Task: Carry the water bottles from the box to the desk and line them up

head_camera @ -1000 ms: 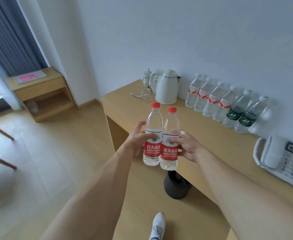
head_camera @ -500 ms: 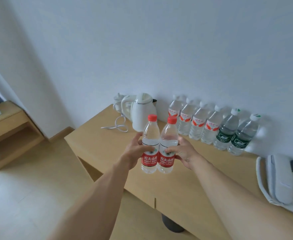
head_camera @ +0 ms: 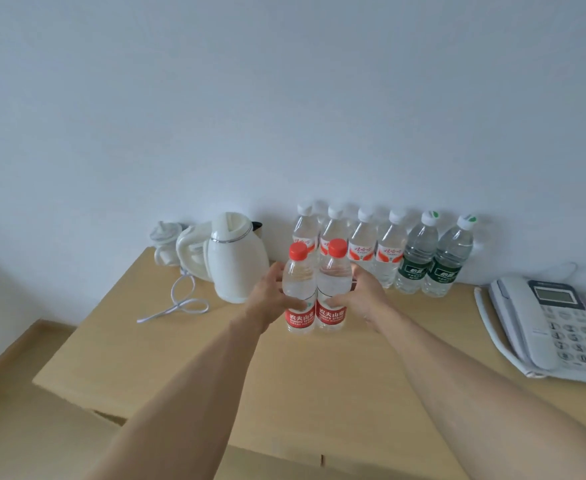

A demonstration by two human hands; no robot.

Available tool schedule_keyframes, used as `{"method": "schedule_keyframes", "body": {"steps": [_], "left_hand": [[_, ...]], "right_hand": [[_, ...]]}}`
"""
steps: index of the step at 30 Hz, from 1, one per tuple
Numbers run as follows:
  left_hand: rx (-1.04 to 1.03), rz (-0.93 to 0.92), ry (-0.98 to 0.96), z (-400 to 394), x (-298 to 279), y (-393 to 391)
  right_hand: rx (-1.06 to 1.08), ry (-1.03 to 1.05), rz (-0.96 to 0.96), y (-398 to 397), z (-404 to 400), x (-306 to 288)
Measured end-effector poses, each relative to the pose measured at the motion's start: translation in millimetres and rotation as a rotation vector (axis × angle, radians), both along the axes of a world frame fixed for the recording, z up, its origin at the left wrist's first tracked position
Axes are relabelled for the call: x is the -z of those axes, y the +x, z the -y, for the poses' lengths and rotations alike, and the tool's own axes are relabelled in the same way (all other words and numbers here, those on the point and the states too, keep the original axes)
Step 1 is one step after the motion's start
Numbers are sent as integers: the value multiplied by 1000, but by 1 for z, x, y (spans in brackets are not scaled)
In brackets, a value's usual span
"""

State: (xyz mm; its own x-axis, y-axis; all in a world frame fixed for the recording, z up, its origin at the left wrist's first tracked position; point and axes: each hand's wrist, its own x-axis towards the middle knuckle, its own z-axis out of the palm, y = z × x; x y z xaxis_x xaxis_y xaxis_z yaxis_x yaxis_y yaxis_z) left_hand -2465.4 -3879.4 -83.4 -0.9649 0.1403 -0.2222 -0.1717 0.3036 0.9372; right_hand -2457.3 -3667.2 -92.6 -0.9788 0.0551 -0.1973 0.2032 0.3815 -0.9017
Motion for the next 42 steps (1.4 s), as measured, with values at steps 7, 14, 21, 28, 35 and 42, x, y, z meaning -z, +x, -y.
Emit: {"method": "schedule_keyframes", "body": {"steps": [7,14,21,28,35,42], "left_hand": [[122,-92,-113,12,8,-39],[155,-119,-173,13,14,-54],[124,-314,-362,11,9,-46],[36,-484,-447,2,3,-41],[23,-452,-392,-7,-5,-65],[-7,-443,-390,-11,-4,-75]], "right_hand": [[107,155,5,-13,17,-1],[149,219,-1,-16,22,9],[136,189,-62,-13,22,2],[204,299,-287,-1,25,-2],[202,344,-318,1,26,-2],[200,337,-327,3,27,-4]]}}
